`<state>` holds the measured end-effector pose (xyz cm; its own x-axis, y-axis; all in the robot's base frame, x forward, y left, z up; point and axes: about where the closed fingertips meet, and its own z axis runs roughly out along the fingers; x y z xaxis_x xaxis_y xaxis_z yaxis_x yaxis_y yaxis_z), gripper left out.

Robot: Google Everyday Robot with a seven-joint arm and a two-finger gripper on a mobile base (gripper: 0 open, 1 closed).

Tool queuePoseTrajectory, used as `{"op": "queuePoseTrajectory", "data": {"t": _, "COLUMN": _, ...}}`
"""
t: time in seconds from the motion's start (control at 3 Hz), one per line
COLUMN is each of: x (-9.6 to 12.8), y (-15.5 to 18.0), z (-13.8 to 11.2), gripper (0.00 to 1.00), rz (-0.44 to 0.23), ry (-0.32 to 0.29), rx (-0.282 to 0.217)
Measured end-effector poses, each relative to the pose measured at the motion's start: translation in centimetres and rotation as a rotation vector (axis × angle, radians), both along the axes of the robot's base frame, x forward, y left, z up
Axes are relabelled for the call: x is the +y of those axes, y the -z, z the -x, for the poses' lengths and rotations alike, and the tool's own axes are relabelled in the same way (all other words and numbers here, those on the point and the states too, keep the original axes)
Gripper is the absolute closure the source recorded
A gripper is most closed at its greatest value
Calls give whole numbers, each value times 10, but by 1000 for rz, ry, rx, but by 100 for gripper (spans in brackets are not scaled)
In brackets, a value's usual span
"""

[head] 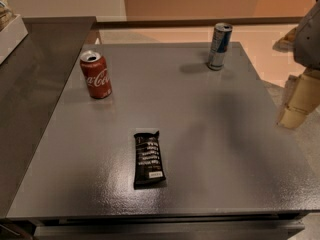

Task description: Move redbull can near coke can

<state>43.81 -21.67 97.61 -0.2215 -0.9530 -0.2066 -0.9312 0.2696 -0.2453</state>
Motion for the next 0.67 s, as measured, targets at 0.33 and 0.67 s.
{"op": "queuePoseTrajectory", "data": {"t": 0.33, "x": 0, "y": 0, "z": 0, "gripper": 0, "rz": 0, "ry": 0, "rx": 0}}
{"op": "queuePoseTrajectory", "data": {"t": 0.67, "x": 2, "y": 9, "z": -15, "gripper": 0, "rz": -35, "ry": 33, "rx": 3}}
